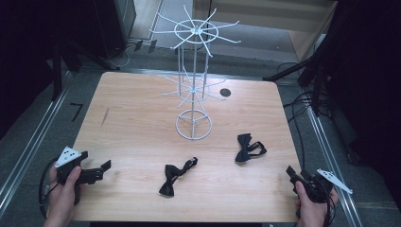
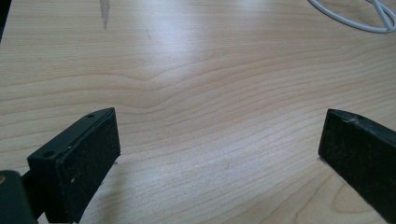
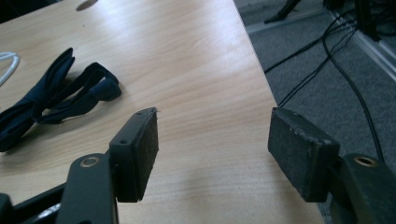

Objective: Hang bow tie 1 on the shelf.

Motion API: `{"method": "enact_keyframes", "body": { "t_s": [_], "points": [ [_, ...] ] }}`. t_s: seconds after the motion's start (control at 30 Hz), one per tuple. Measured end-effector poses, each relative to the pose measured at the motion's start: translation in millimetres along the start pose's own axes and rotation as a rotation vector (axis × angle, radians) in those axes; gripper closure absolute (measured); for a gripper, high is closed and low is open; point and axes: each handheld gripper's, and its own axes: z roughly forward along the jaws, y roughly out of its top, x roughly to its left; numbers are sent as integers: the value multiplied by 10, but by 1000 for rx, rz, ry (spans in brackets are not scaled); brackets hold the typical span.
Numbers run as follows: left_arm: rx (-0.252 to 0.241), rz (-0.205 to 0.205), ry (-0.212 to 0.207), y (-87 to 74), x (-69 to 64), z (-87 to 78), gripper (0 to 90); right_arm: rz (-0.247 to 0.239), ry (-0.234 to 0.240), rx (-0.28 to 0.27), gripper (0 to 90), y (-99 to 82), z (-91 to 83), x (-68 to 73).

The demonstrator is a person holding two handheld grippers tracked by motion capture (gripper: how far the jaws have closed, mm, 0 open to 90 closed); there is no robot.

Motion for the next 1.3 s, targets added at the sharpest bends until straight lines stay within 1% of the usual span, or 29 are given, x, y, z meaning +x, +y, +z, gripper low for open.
{"method": "enact_keyframes", "body": {
  "t_s": [0.03,0.07,0.1,0.2,0.27,0.3,0.33,0.43,0.47,0.5,0.6,0.7,0.83,0.93,1.13,1.3],
  "points": [
    [1,0,1,2,-1,1,0,-8,10,-8,422,4,-13,18],
    [3,4,-1,2,0,1,0,-27,35,-13,450,8,-25,39],
    [-1,4,0,1,-3,3,0,-46,52,-17,449,14,-28,72],
    [-3,3,0,-1,-4,-2,0,-117,75,-21,451,24,-24,202],
    [-3,4,-1,-3,-4,-6,0,-164,73,-25,457,38,-12,281],
    [-4,4,-1,-4,-3,-7,0,-155,82,-22,468,49,-12,315],
    [-2,3,-1,-3,-2,-6,0,-152,91,-31,480,63,-3,331],
    [4,2,0,0,-2,0,0,-147,92,-35,493,89,29,352],
    [6,9,0,2,-5,4,0,-129,88,-26,508,114,76,363],
    [5,8,1,2,-8,7,0,-135,82,-26,511,122,93,362],
    [6,9,1,3,-6,8,0,-126,80,-13,524,144,139,383],
    [4,9,1,2,-7,8,0,-135,79,-12,535,160,162,401],
    [6,9,2,3,-8,7,0,-131,77,-10,550,186,193,430],
    [7,9,0,3,-8,8,0,-139,76,-2,557,220,272,493],
    [6,9,1,2,-7,8,0,-175,79,23,556,243,425,618],
    [6,9,0,3,-7,8,0,-176,77,47,548,251,530,694]
  ]
}}
